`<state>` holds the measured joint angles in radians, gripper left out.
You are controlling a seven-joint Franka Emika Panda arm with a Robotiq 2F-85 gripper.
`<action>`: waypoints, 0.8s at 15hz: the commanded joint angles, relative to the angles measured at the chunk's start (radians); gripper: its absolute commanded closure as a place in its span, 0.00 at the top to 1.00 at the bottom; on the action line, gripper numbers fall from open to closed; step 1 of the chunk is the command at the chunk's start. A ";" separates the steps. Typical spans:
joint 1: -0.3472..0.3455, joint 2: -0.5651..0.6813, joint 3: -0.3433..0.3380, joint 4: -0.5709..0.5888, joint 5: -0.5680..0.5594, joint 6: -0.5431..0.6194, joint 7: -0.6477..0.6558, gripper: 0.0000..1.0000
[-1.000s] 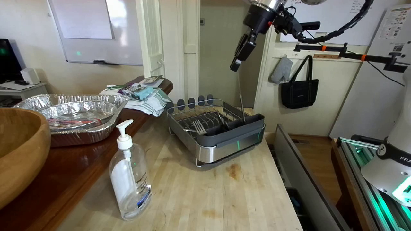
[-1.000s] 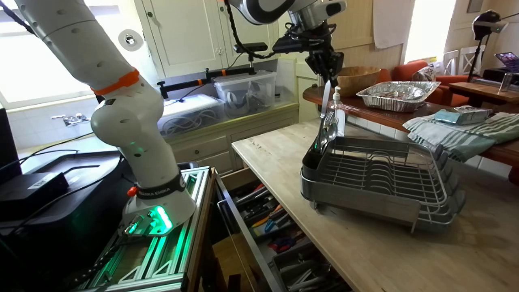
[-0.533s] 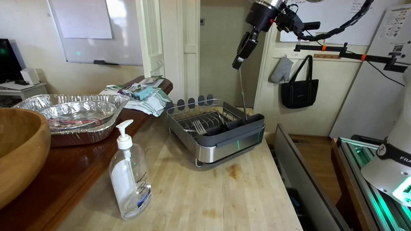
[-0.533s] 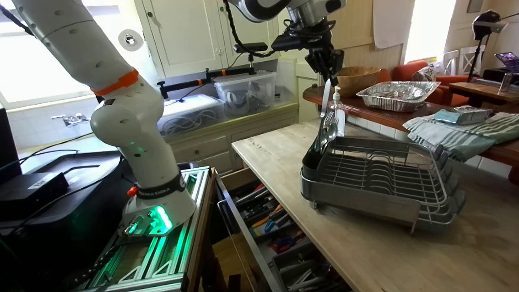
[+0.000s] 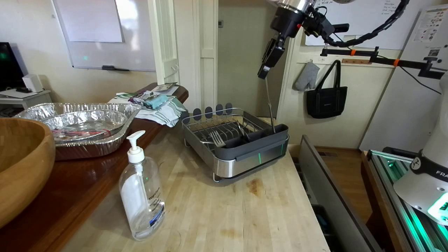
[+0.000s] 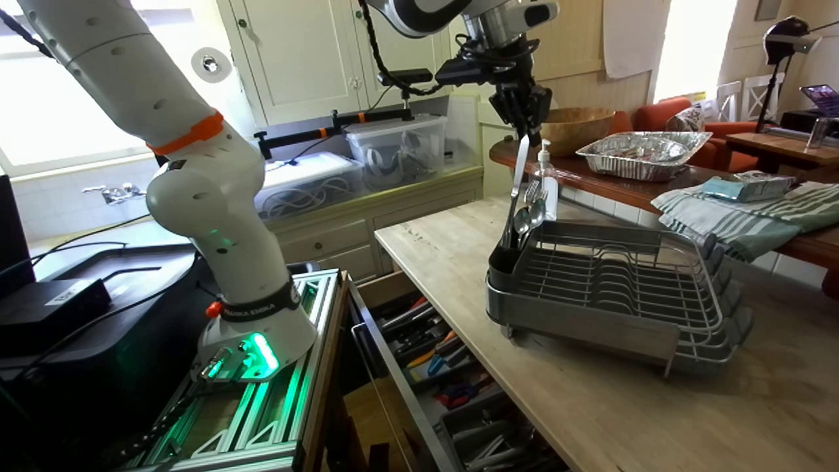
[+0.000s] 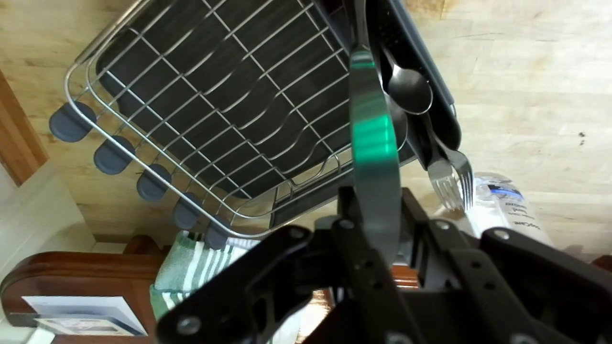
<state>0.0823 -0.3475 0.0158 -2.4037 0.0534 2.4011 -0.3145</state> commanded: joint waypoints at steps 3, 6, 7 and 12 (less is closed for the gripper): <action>0.000 -0.016 -0.023 -0.042 -0.016 0.020 -0.004 0.06; 0.003 -0.003 -0.040 -0.058 -0.004 0.060 -0.026 0.06; 0.005 0.001 -0.046 -0.065 0.000 0.076 -0.033 0.06; 0.015 0.040 -0.063 -0.091 0.021 0.149 -0.053 0.06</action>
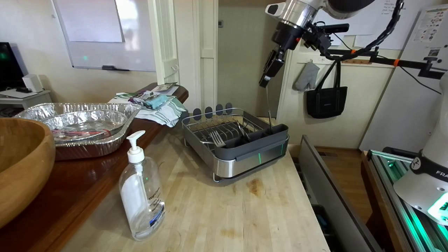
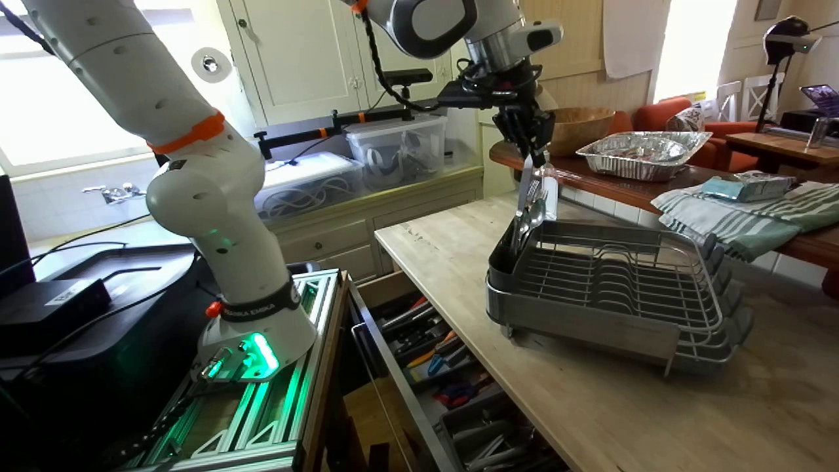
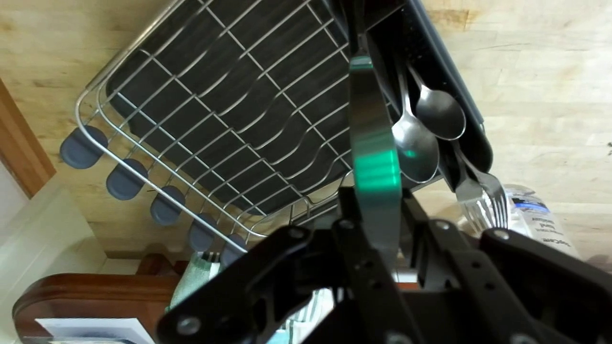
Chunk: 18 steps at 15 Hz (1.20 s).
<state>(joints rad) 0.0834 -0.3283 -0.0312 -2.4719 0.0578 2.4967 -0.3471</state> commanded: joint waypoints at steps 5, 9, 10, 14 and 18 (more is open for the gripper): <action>0.021 0.046 -0.017 -0.043 0.034 0.104 -0.017 0.06; 0.021 0.049 -0.011 -0.052 0.030 0.093 -0.012 0.06; 0.017 0.049 -0.006 -0.052 0.019 0.087 0.001 0.06; 0.016 0.057 0.000 -0.055 0.013 0.074 0.006 0.06; 0.012 0.075 0.006 -0.051 0.005 0.071 0.012 0.06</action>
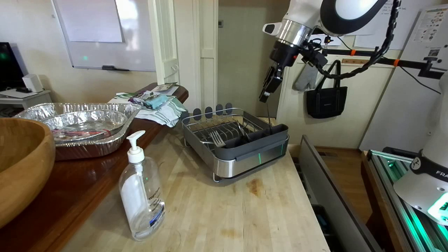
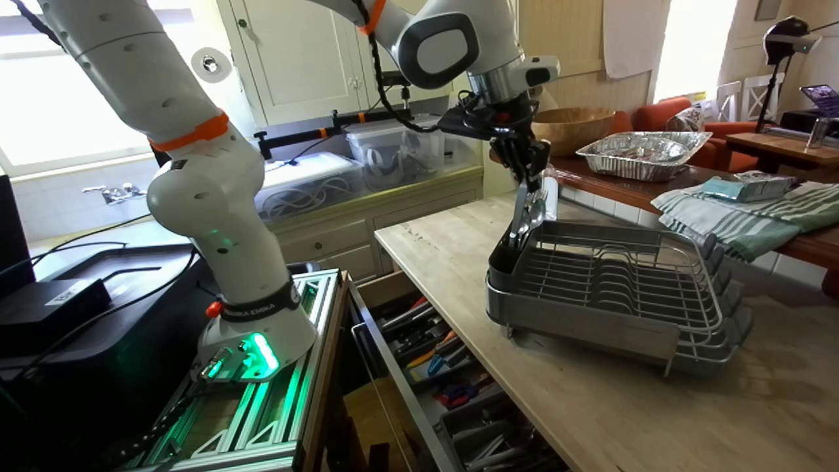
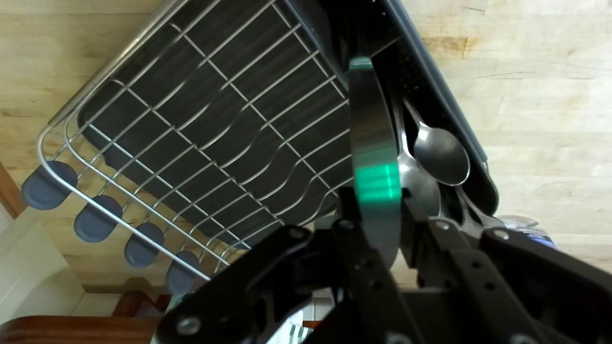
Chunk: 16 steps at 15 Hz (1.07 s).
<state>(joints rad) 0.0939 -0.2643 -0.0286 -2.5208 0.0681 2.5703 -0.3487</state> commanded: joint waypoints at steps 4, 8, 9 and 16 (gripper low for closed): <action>-0.001 0.023 0.005 -0.002 -0.007 -0.008 0.017 0.06; -0.004 0.025 0.004 -0.004 -0.007 -0.004 0.021 0.18; -0.004 0.026 0.004 -0.003 -0.007 -0.004 0.023 0.20; -0.006 0.026 0.005 0.001 -0.012 -0.008 0.027 0.84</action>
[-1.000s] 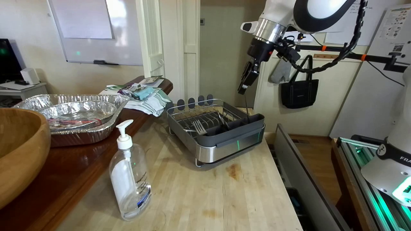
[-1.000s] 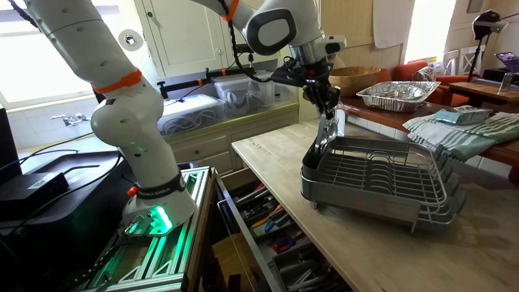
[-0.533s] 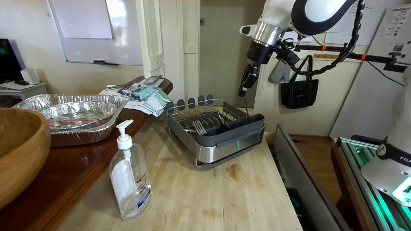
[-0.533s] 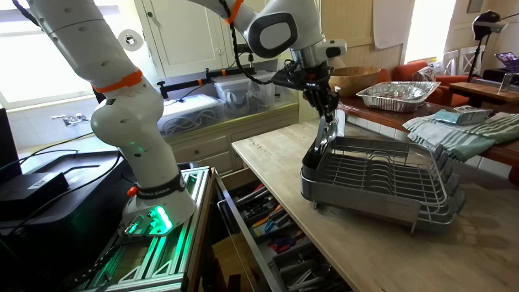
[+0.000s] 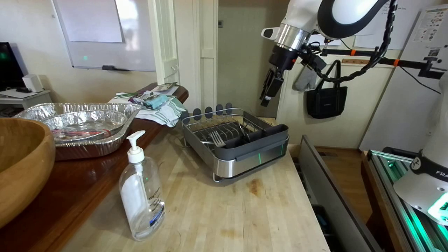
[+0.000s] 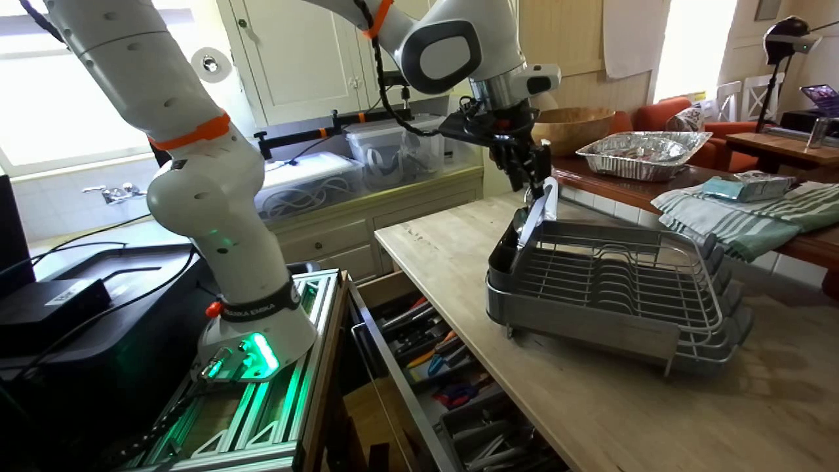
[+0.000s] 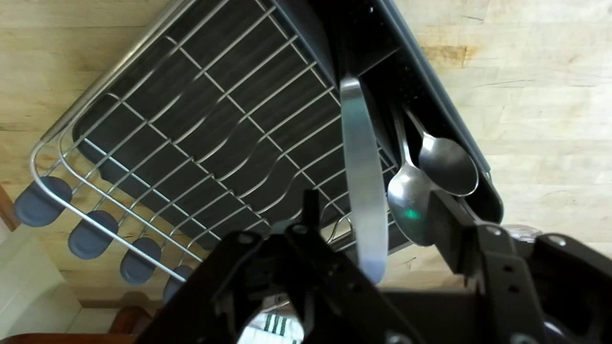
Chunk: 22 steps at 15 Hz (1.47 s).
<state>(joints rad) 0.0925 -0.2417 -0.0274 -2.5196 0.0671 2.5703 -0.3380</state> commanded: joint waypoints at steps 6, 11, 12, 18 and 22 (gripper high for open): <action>0.010 -0.013 -0.010 0.016 0.033 -0.043 -0.014 1.00; 0.026 -0.040 -0.030 0.060 0.130 -0.170 -0.056 1.00; 0.020 -0.045 -0.025 0.071 0.128 -0.202 -0.037 1.00; -0.008 -0.070 0.019 0.135 0.025 -0.406 0.073 1.00; 0.002 -0.066 0.019 0.139 0.040 -0.397 0.056 1.00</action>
<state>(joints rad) 0.0964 -0.3083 -0.0107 -2.3822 0.1070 2.1757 -0.2824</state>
